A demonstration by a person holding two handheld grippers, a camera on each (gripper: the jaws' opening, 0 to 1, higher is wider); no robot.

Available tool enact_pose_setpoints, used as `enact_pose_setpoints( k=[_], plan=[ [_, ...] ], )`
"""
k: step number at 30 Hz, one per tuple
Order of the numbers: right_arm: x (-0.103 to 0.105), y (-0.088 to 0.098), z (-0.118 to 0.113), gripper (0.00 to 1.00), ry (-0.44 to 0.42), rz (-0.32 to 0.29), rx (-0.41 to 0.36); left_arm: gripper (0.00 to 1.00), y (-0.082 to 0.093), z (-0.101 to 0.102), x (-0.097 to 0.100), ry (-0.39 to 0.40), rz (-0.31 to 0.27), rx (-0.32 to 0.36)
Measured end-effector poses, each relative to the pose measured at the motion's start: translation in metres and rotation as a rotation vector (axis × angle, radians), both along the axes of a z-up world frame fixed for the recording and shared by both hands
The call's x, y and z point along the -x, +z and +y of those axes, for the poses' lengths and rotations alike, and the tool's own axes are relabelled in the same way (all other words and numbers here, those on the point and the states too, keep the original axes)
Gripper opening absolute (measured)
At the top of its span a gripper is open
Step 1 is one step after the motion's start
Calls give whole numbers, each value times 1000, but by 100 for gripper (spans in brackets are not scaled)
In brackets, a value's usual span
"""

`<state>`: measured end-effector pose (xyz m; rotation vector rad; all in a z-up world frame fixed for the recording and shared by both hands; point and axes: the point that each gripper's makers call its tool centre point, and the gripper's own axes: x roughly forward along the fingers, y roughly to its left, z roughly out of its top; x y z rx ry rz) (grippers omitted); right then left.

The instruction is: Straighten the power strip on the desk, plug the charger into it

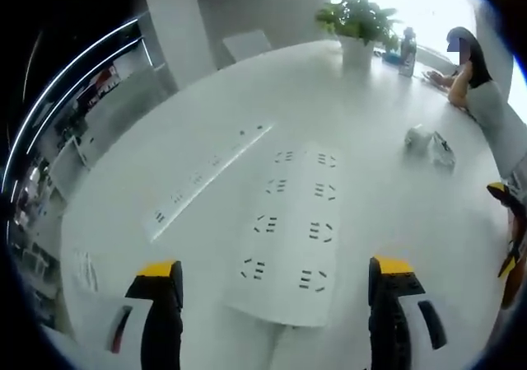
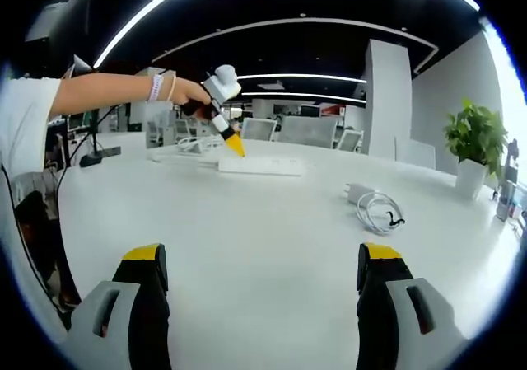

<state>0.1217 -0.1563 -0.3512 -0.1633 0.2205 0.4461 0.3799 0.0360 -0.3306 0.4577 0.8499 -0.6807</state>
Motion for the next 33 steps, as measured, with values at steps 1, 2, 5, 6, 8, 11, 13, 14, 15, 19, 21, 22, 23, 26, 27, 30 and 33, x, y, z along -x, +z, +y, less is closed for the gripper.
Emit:
enact_pose_setpoints(
  k=[1,2,5,6,8,11,13,14,15,19,21,22,23,26,27,30,33],
  plan=[
    [0,0,0,95,0,1,0,96,-1,0,1,-2,2,-3],
    [0,-1,0,95,1,3,1,96,-1,0,1,-6,5,-7],
    [0,-3,0,95,2,8,2,96,-2,-1,0,-4,10,-10],
    [1,-3,1,95,2,9,3,96,-2,-1,0,-2,12,-9],
    [1,-4,0,95,1,9,5,96,-3,-1,0,-1,18,-9],
    [1,-4,-2,95,-1,9,6,96,-20,0,-1,-4,24,-13],
    [0,-5,-3,95,-5,13,5,96,-27,0,1,-10,30,-19],
    [0,-7,-4,95,-6,15,5,96,-28,0,2,-12,30,-22],
    [0,-8,-4,95,-7,18,5,96,-27,1,-1,-14,33,-23],
    [1,-9,-4,95,-8,22,4,95,-25,-1,-3,-12,41,-13],
    [1,-10,-4,95,-8,23,6,94,-26,-1,-3,-11,45,-11],
    [1,-10,-5,95,-9,23,6,93,-26,-1,-3,-9,49,-7],
    [1,-10,-6,95,-11,23,6,93,-30,0,-9,-9,56,-4],
    [1,-10,-6,95,-14,23,4,90,-29,0,-9,-10,71,0],
    [1,-10,-6,95,-13,24,4,89,-30,0,-8,-16,75,0],
    [1,-11,-6,95,-12,24,4,86,-37,2,2,-18,88,4],
    [1,-11,-6,95,-11,24,4,85,-35,2,-5,-17,106,-4]
  ],
)
